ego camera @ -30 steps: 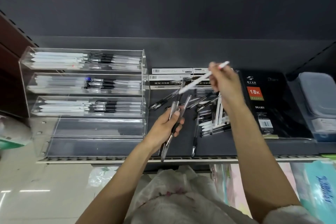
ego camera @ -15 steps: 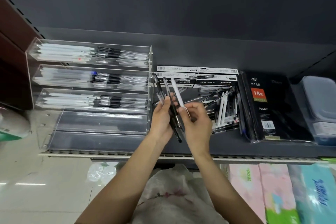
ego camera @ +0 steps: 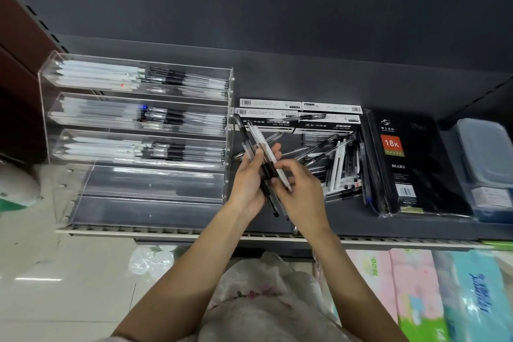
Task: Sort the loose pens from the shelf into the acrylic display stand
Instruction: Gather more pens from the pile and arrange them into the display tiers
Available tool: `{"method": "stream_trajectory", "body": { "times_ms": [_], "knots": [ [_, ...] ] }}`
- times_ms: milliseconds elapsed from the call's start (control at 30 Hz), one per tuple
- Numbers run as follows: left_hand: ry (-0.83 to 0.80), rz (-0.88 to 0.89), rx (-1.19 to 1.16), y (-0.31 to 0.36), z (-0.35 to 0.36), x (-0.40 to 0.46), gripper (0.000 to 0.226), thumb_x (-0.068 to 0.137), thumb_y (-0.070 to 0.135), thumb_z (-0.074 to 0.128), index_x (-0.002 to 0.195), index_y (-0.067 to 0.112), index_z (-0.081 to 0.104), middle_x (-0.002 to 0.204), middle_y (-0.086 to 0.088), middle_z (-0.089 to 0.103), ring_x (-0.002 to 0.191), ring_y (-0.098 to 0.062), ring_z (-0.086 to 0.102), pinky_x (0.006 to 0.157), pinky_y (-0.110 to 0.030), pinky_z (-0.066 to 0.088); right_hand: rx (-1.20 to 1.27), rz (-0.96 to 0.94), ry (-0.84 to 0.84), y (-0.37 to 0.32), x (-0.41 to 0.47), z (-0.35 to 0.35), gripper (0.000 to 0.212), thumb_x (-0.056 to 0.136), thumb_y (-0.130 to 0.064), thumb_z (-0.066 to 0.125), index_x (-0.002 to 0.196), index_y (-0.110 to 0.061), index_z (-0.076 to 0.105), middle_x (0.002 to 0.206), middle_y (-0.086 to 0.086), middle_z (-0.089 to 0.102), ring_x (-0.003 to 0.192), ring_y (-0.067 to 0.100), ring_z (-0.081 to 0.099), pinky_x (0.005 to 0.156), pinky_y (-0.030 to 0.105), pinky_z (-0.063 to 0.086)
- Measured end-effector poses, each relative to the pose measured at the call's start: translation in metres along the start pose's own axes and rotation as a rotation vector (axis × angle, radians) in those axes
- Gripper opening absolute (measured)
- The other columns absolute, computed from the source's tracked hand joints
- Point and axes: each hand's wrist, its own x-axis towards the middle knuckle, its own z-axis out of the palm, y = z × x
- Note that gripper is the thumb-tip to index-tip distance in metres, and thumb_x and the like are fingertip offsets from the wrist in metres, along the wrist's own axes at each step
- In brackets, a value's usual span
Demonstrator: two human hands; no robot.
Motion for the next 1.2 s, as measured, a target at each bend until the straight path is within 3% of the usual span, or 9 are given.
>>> {"method": "stream_trajectory", "body": {
  "times_ms": [100, 333, 567, 700, 767, 833, 1000, 1100, 1200],
  "knots": [
    [-0.001, -0.014, -0.027, -0.007, 0.001, 0.003, 0.019, 0.102, 0.017, 0.037, 0.113, 0.013, 0.052, 0.098, -0.005, 0.07, 0.081, -0.012, 0.066, 0.071, -0.026, 0.057, -0.115, -0.025, -0.021, -0.003, 0.0, -0.005, 0.023, 0.087, -0.008, 0.058, 0.109, -0.015, 0.055, 0.107, 0.001, 0.064, 0.084, 0.015, 0.061, 0.07, 0.018, 0.042],
    [0.014, 0.045, 0.11, -0.021, 0.007, 0.01, 0.024, 0.102, 0.018, 0.039, 0.109, 0.023, 0.062, 0.086, -0.001, 0.057, 0.079, -0.01, 0.057, 0.082, -0.024, 0.05, -0.171, 0.013, -0.093, -0.005, 0.002, -0.007, 0.028, 0.093, -0.012, 0.052, 0.118, -0.012, 0.04, 0.096, 0.005, 0.059, 0.078, 0.02, 0.057, 0.062, 0.028, 0.041],
    [0.003, 0.101, 0.037, -0.022, 0.007, 0.019, 0.023, 0.101, 0.013, 0.04, 0.115, 0.021, 0.057, 0.079, 0.001, 0.056, 0.064, -0.007, 0.057, 0.065, -0.023, 0.053, 0.043, 0.169, -0.061, -0.003, 0.005, -0.017, 0.013, 0.101, -0.029, 0.036, 0.104, -0.019, 0.043, 0.07, -0.001, 0.062, 0.055, 0.013, 0.059, 0.052, 0.039, 0.051],
    [-0.034, 0.135, 0.106, -0.019, 0.004, 0.027, 0.035, 0.101, 0.006, 0.037, 0.131, 0.023, 0.046, 0.076, 0.001, 0.05, 0.054, -0.004, 0.046, 0.049, -0.017, 0.044, -0.11, 0.03, 0.07, 0.009, 0.011, -0.062, 0.021, 0.097, -0.026, 0.048, 0.109, -0.017, 0.063, 0.082, -0.003, 0.067, 0.061, 0.012, 0.059, 0.059, 0.021, 0.048],
    [-0.104, 0.14, 0.208, -0.019, 0.005, 0.026, 0.034, 0.101, 0.006, 0.037, 0.129, 0.026, 0.042, 0.081, 0.0, 0.057, 0.057, -0.006, 0.049, 0.049, -0.018, 0.043, -0.136, 0.036, 0.067, 0.013, 0.018, -0.094, 0.025, 0.095, -0.022, 0.053, 0.118, -0.025, 0.062, 0.085, -0.005, 0.066, 0.057, 0.017, 0.057, 0.054, 0.013, 0.042],
    [-0.133, 0.147, 0.303, -0.019, 0.007, 0.025, 0.026, 0.101, 0.008, 0.038, 0.125, 0.017, 0.045, 0.093, -0.001, 0.065, 0.063, -0.008, 0.057, 0.051, -0.019, 0.046, -0.081, 0.075, 0.006, 0.015, 0.027, -0.119, 0.024, 0.091, -0.019, 0.058, 0.112, -0.032, 0.059, 0.08, -0.006, 0.066, 0.057, 0.017, 0.059, 0.057, 0.022, 0.044],
    [-0.131, 0.119, 0.379, -0.019, 0.012, 0.023, 0.032, 0.101, 0.011, 0.041, 0.13, 0.003, 0.05, 0.105, 0.005, 0.07, 0.088, -0.01, 0.07, 0.068, -0.019, 0.053, 0.319, 0.137, -0.159, 0.009, 0.051, -0.132, 0.004, 0.079, -0.013, 0.073, 0.081, -0.014, 0.07, 0.062, -0.01, 0.063, 0.053, 0.001, 0.054, 0.05, 0.014, 0.043],
    [-0.163, 0.062, 0.348, -0.021, 0.017, 0.02, 0.031, 0.1, 0.01, 0.04, 0.128, 0.002, 0.051, 0.11, -0.006, 0.069, 0.093, -0.018, 0.07, 0.077, -0.025, 0.056, 0.136, 0.111, -0.327, 0.009, 0.067, -0.115, 0.017, 0.086, -0.028, 0.066, 0.076, -0.013, 0.067, 0.061, -0.014, 0.063, 0.052, -0.004, 0.05, 0.057, 0.015, 0.041],
    [-0.228, 0.002, 0.438, -0.027, 0.024, 0.017, 0.031, 0.101, 0.01, 0.041, 0.128, 0.004, 0.052, 0.119, -0.018, 0.065, 0.095, -0.026, 0.069, 0.082, -0.032, 0.057, 0.039, 0.11, -0.404, 0.018, 0.08, -0.095, 0.023, 0.086, -0.031, 0.065, 0.084, -0.008, 0.067, 0.079, 0.003, 0.071, 0.066, 0.006, 0.065, 0.072, 0.032, 0.054]
  ]
}}
